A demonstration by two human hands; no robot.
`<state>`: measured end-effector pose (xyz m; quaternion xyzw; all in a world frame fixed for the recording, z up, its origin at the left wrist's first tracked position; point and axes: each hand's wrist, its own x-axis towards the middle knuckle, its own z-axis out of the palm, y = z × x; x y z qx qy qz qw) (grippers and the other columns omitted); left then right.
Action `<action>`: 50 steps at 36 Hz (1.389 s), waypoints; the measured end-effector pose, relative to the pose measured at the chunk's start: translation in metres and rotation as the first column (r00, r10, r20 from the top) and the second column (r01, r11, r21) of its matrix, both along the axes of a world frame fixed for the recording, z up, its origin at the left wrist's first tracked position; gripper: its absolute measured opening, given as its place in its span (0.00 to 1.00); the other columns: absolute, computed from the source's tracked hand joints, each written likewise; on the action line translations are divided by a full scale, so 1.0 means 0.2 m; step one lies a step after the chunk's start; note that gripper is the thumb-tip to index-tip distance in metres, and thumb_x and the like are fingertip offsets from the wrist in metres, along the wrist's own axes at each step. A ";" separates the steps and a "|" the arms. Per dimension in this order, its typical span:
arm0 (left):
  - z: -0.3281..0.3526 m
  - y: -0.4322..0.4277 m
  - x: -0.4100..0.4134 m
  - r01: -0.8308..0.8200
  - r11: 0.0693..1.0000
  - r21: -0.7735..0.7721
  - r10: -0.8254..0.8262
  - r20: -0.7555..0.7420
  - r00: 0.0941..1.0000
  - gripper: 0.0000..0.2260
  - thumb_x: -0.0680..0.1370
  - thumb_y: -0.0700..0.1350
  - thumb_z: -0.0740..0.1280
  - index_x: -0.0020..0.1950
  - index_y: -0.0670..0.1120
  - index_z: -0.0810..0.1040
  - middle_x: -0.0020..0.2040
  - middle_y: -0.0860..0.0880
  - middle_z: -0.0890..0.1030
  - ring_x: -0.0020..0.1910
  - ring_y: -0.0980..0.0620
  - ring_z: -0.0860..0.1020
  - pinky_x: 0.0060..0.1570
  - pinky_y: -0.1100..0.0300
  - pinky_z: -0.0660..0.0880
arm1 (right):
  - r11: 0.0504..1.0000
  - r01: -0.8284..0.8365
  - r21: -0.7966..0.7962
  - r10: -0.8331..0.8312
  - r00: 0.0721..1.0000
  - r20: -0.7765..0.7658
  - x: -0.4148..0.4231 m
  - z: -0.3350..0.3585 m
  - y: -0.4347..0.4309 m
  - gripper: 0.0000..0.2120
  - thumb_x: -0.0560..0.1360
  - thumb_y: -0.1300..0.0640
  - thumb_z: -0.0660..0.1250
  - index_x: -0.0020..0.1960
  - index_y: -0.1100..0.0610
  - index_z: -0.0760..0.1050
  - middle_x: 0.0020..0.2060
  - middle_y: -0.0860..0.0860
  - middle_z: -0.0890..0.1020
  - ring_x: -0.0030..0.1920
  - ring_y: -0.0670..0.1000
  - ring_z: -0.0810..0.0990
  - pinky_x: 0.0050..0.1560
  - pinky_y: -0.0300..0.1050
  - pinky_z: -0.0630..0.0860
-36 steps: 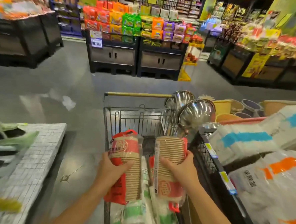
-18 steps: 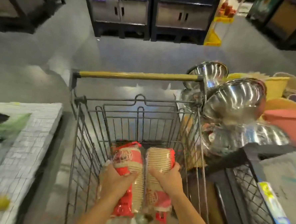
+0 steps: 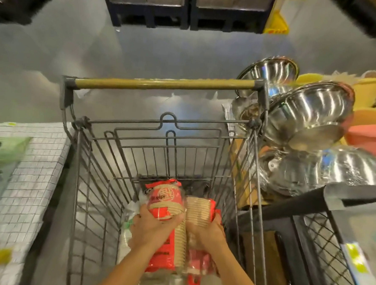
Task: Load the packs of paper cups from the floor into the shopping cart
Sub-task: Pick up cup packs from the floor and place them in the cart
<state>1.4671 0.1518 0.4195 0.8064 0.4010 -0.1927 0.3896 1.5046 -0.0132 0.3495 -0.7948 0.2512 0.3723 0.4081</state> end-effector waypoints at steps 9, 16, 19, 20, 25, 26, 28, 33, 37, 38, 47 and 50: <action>0.48 0.11 -0.05 0.446 0.871 0.205 -0.469 0.080 0.880 0.42 0.68 0.70 0.71 0.76 0.51 0.65 0.70 0.48 0.74 0.68 0.46 0.73 0.66 0.49 0.73 | 0.950 -0.241 -0.199 0.288 0.923 0.255 -0.02 0.69 -0.13 0.46 0.68 0.35 0.72 0.77 0.58 0.62 0.64 0.56 0.76 0.58 0.54 0.78 0.56 0.51 0.77; 0.99 0.02 -0.16 0.777 0.470 0.418 -0.873 0.092 0.479 0.38 0.74 0.65 0.65 0.80 0.54 0.58 0.77 0.51 0.65 0.75 0.46 0.64 0.72 0.46 0.65 | 0.845 -0.249 -0.473 0.430 0.842 0.326 -0.37 1.36 -0.20 0.38 0.68 0.31 0.65 0.71 0.51 0.68 0.64 0.52 0.77 0.64 0.57 0.78 0.61 0.54 0.77; 1.22 -0.09 -0.29 0.821 0.283 0.496 -0.958 0.106 0.266 0.37 0.75 0.65 0.65 0.80 0.53 0.58 0.77 0.49 0.65 0.75 0.45 0.64 0.73 0.46 0.63 | 0.808 -0.125 -0.575 0.394 0.841 0.371 -0.69 1.61 -0.26 0.30 0.72 0.35 0.65 0.68 0.50 0.70 0.62 0.53 0.78 0.63 0.58 0.78 0.60 0.55 0.77; 1.30 -0.13 -0.35 0.825 0.221 0.520 -0.975 0.107 0.194 0.37 0.75 0.65 0.65 0.80 0.53 0.59 0.76 0.49 0.66 0.75 0.45 0.65 0.72 0.45 0.64 | 0.795 -0.072 -0.602 0.371 0.843 0.389 -0.81 1.68 -0.29 0.28 0.72 0.35 0.65 0.65 0.51 0.71 0.61 0.54 0.79 0.62 0.58 0.79 0.59 0.54 0.77; 1.61 -0.41 -0.74 0.819 -0.020 0.573 -0.982 0.141 -0.123 0.36 0.70 0.68 0.64 0.75 0.54 0.67 0.71 0.48 0.72 0.71 0.44 0.71 0.69 0.45 0.69 | 0.748 0.121 -0.652 0.225 0.879 0.421 -1.46 2.00 -0.44 0.29 0.74 0.39 0.66 0.70 0.51 0.71 0.64 0.55 0.80 0.63 0.60 0.79 0.59 0.53 0.78; 1.66 -0.47 -0.84 0.810 -0.055 0.583 -0.973 0.150 -0.174 0.36 0.69 0.68 0.63 0.74 0.54 0.67 0.70 0.48 0.73 0.70 0.44 0.72 0.68 0.46 0.70 | 0.741 0.156 -0.654 0.190 0.885 0.426 -1.59 2.06 -0.47 0.28 0.75 0.41 0.66 0.72 0.51 0.71 0.66 0.55 0.79 0.64 0.60 0.78 0.60 0.53 0.78; 1.75 -0.60 -1.04 0.786 -0.141 0.602 -0.950 0.141 -0.278 0.35 0.71 0.67 0.65 0.74 0.54 0.67 0.69 0.48 0.74 0.70 0.43 0.72 0.67 0.47 0.70 | 0.711 0.222 -0.667 0.123 0.895 0.429 -1.87 2.15 -0.51 0.27 0.77 0.43 0.67 0.72 0.51 0.70 0.68 0.55 0.78 0.66 0.60 0.77 0.62 0.52 0.77; 1.93 -0.91 -1.63 0.688 -0.335 0.644 -0.829 0.145 -0.539 0.33 0.73 0.64 0.66 0.75 0.54 0.67 0.73 0.48 0.72 0.71 0.43 0.71 0.69 0.47 0.69 | 0.589 0.369 -0.719 -0.077 0.911 0.405 -2.61 2.30 -0.63 0.27 0.77 0.39 0.68 0.71 0.52 0.71 0.68 0.55 0.78 0.67 0.60 0.77 0.61 0.53 0.75; 2.02 -1.15 -2.15 0.584 -0.474 0.658 -0.690 0.134 -0.711 0.31 0.75 0.63 0.68 0.75 0.54 0.67 0.72 0.48 0.73 0.69 0.44 0.72 0.67 0.51 0.70 | 0.481 0.525 -0.703 -0.283 0.851 0.442 -3.24 2.36 -0.68 0.27 0.78 0.41 0.67 0.72 0.51 0.69 0.68 0.56 0.77 0.68 0.60 0.76 0.62 0.53 0.74; 2.02 -1.20 -2.30 0.549 -0.510 0.662 -0.649 0.123 -0.751 0.32 0.74 0.65 0.67 0.75 0.54 0.67 0.71 0.48 0.73 0.69 0.44 0.72 0.67 0.50 0.70 | 0.449 0.555 -0.700 -0.334 0.831 0.445 -3.40 2.36 -0.68 0.26 0.77 0.41 0.67 0.71 0.51 0.69 0.68 0.56 0.77 0.67 0.60 0.76 0.62 0.54 0.75; 1.99 -1.53 -3.86 0.229 -0.726 0.649 -0.239 0.074 -0.968 0.36 0.66 0.66 0.60 0.72 0.55 0.70 0.68 0.48 0.75 0.67 0.43 0.74 0.63 0.47 0.72 | 0.153 0.701 -0.696 -0.690 0.580 0.433 -5.07 2.33 -0.53 0.24 0.79 0.41 0.65 0.69 0.54 0.71 0.60 0.55 0.80 0.60 0.61 0.79 0.53 0.54 0.76; 1.97 -1.55 -4.40 0.104 -0.763 0.638 -0.088 0.057 -0.995 0.32 0.72 0.64 0.65 0.73 0.53 0.70 0.69 0.47 0.74 0.67 0.43 0.74 0.61 0.49 0.74 | 0.059 0.708 -0.704 -0.791 0.464 0.400 -5.60 2.31 -0.39 0.19 0.78 0.41 0.66 0.61 0.53 0.72 0.55 0.54 0.79 0.57 0.59 0.80 0.51 0.53 0.77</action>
